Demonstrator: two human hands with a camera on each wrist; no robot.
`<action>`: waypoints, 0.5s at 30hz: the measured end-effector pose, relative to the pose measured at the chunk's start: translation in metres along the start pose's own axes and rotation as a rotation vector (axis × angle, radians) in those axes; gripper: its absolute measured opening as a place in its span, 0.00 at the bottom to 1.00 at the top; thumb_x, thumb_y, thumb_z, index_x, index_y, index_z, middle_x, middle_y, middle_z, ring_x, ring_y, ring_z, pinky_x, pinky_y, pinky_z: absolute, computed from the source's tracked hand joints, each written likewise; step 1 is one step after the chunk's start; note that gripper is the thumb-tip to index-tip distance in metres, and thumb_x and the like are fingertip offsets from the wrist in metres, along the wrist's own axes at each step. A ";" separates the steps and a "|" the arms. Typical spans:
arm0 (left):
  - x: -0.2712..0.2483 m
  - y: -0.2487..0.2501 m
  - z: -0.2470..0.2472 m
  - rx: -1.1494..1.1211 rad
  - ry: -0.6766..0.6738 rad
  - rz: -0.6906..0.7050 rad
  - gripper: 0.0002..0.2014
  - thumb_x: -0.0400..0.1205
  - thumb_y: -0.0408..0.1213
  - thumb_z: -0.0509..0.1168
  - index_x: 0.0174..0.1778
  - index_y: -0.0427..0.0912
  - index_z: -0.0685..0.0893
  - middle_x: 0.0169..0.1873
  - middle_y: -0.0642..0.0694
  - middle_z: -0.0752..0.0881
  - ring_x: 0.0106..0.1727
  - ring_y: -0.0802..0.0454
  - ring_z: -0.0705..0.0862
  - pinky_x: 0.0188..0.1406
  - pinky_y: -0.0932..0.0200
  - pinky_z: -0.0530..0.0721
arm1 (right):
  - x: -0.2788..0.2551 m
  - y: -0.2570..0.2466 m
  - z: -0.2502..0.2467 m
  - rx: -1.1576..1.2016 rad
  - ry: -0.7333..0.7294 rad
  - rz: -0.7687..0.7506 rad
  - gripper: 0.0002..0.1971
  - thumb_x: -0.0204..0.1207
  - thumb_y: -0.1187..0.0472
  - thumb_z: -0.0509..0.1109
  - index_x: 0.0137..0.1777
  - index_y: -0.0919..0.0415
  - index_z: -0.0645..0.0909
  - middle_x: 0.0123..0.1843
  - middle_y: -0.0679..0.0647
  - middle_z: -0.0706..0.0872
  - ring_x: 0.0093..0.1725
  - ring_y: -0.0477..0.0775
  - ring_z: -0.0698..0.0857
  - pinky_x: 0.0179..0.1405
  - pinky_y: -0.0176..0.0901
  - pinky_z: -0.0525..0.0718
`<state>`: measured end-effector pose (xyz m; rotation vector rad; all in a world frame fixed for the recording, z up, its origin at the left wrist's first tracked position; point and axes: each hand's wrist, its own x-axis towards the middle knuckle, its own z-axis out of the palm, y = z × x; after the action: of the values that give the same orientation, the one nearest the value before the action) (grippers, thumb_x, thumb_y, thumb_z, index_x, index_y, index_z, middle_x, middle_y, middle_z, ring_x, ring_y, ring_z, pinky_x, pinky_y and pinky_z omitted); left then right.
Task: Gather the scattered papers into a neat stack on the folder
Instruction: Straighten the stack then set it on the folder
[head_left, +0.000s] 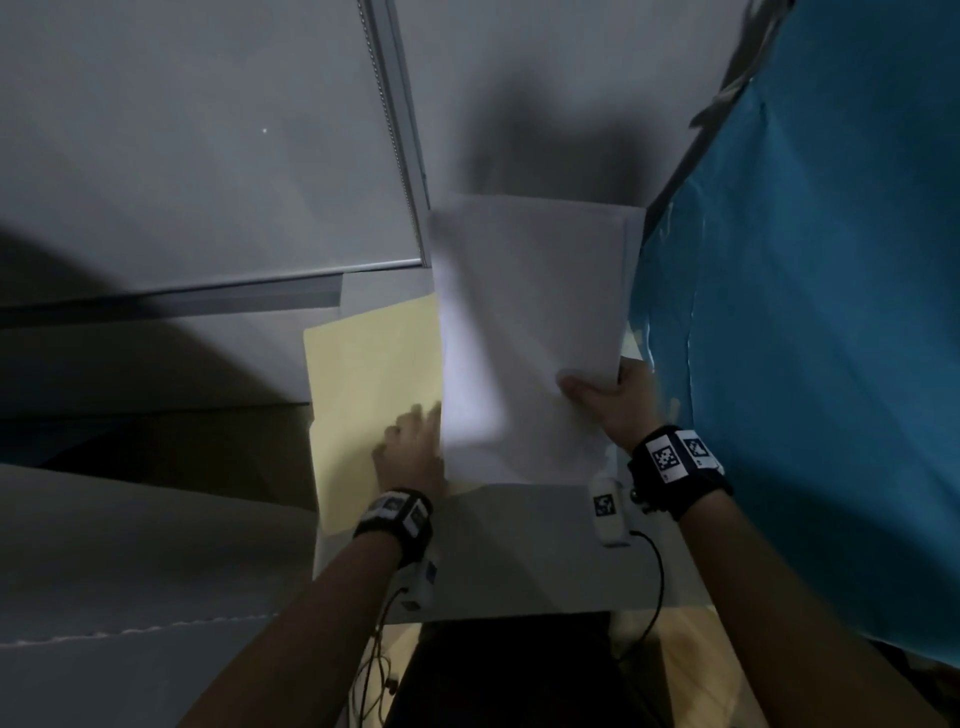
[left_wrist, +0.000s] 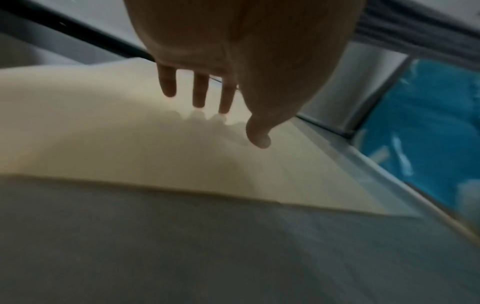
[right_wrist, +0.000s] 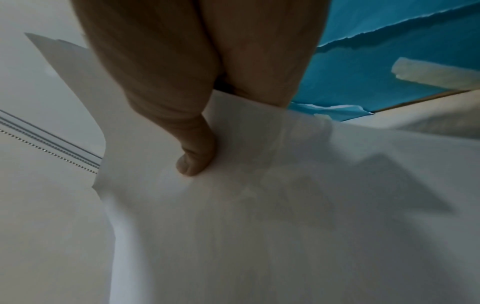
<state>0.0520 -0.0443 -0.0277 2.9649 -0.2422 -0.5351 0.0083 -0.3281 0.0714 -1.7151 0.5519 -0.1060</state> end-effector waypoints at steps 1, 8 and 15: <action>0.009 -0.008 -0.010 -0.025 0.055 -0.062 0.47 0.79 0.49 0.77 0.93 0.57 0.61 0.87 0.42 0.69 0.82 0.33 0.74 0.73 0.33 0.79 | 0.001 0.001 -0.002 -0.002 -0.004 0.009 0.13 0.72 0.64 0.83 0.53 0.71 0.89 0.39 0.45 0.90 0.30 0.31 0.88 0.26 0.24 0.82; 0.049 -0.058 -0.017 -0.081 -0.260 -0.220 0.71 0.59 0.77 0.79 0.92 0.72 0.41 0.96 0.46 0.38 0.95 0.28 0.43 0.83 0.13 0.60 | 0.002 0.008 -0.024 -0.070 0.039 0.019 0.11 0.72 0.64 0.83 0.52 0.66 0.89 0.41 0.45 0.91 0.34 0.33 0.89 0.34 0.30 0.86; -0.020 -0.032 0.022 -0.064 -0.296 0.004 0.69 0.61 0.79 0.78 0.89 0.79 0.35 0.94 0.53 0.29 0.96 0.34 0.34 0.88 0.18 0.52 | 0.000 0.027 -0.029 -0.107 0.033 0.079 0.14 0.71 0.62 0.84 0.56 0.63 0.90 0.46 0.49 0.93 0.46 0.53 0.92 0.50 0.48 0.90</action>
<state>0.0299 -0.0119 -0.0462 2.8134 -0.2518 -0.9629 -0.0109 -0.3575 0.0527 -1.7960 0.6585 -0.0489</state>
